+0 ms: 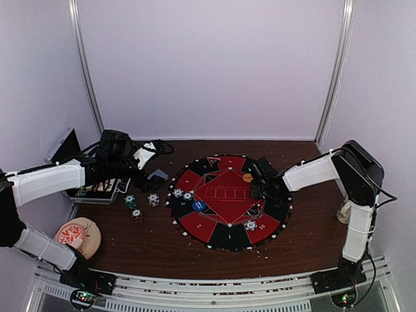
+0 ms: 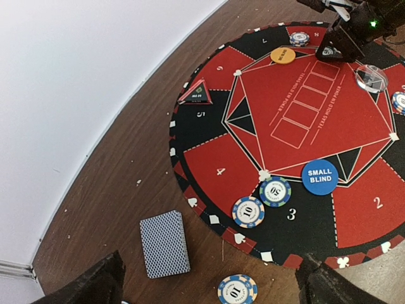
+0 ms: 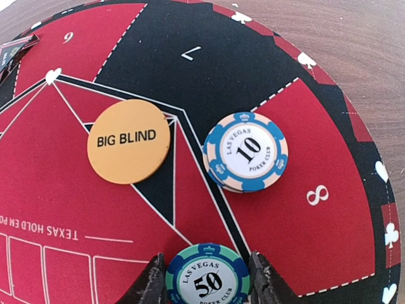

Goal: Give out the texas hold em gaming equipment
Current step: Move the pile of poker chips to the big blind area.

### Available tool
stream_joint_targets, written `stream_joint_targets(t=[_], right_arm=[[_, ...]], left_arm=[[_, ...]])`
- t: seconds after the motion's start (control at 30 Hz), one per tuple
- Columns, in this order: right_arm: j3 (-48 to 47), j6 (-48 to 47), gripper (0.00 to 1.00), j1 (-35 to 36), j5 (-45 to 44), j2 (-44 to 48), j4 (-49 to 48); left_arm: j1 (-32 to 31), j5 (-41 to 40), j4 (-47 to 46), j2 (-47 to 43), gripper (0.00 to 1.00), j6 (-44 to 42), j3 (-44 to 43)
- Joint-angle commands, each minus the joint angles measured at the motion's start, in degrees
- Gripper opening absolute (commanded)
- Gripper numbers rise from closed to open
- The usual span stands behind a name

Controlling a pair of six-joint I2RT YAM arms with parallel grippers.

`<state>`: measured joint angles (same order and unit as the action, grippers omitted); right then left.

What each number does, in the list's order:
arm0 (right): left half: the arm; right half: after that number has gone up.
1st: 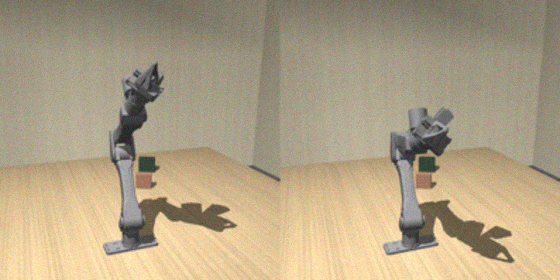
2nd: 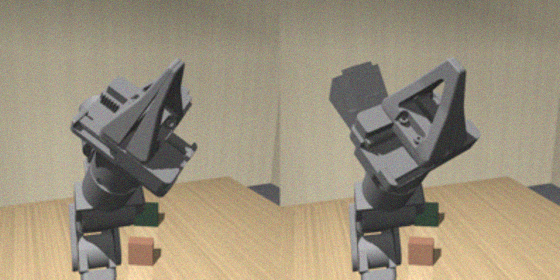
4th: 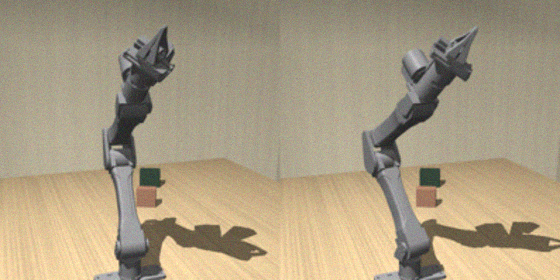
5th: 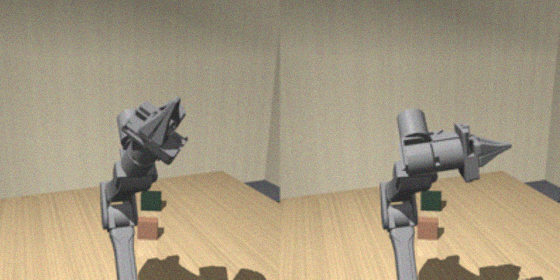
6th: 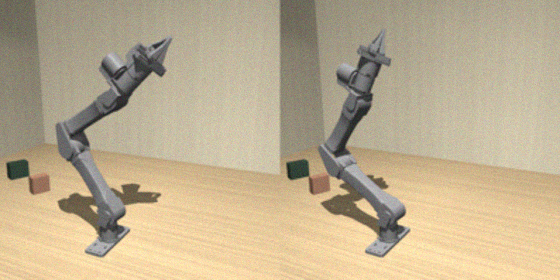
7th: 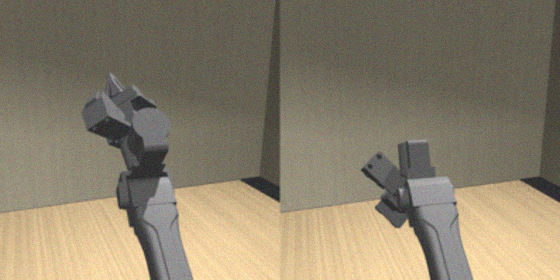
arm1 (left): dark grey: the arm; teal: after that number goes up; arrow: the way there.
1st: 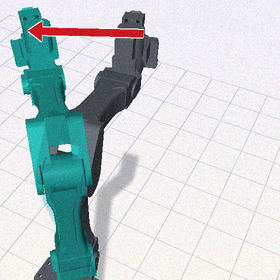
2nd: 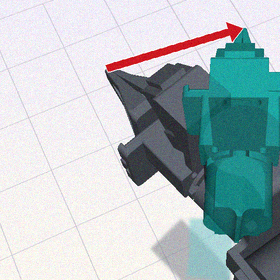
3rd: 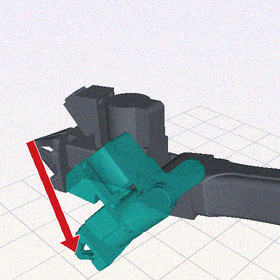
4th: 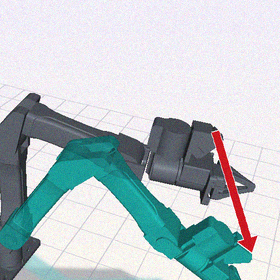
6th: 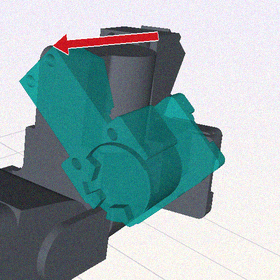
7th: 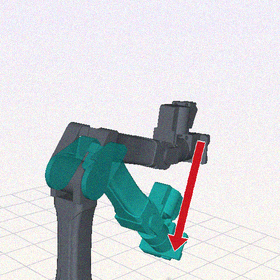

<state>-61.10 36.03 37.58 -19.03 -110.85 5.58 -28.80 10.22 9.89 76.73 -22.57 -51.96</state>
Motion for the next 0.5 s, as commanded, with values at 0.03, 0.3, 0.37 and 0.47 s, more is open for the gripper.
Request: stream_joint_targets(t=[0.03,0.3,0.37,0.47], right_arm=[[1.95,-0.27,0.41,-0.21,-0.76,1.91,6.57],[3.18,-1.32,0.41,-2.99,-1.40,5.96,7.31],[3.18,-1.67,0.41,-3.76,-1.36,6.47,7.57],[2.91,-2.16,0.41,-5.08,-1.54,6.81,7.56]], left_arm=[[0.59,-0.11,-2.77,-1.32,0.98,0.55,0.47],[0.64,-0.08,-2.77,-1.41,0.98,0.59,0.59],[0.60,-0.06,-2.77,-1.49,0.98,0.61,0.55],[0.62,-0.11,-2.85,-1.49,0.98,0.59,0.63]])
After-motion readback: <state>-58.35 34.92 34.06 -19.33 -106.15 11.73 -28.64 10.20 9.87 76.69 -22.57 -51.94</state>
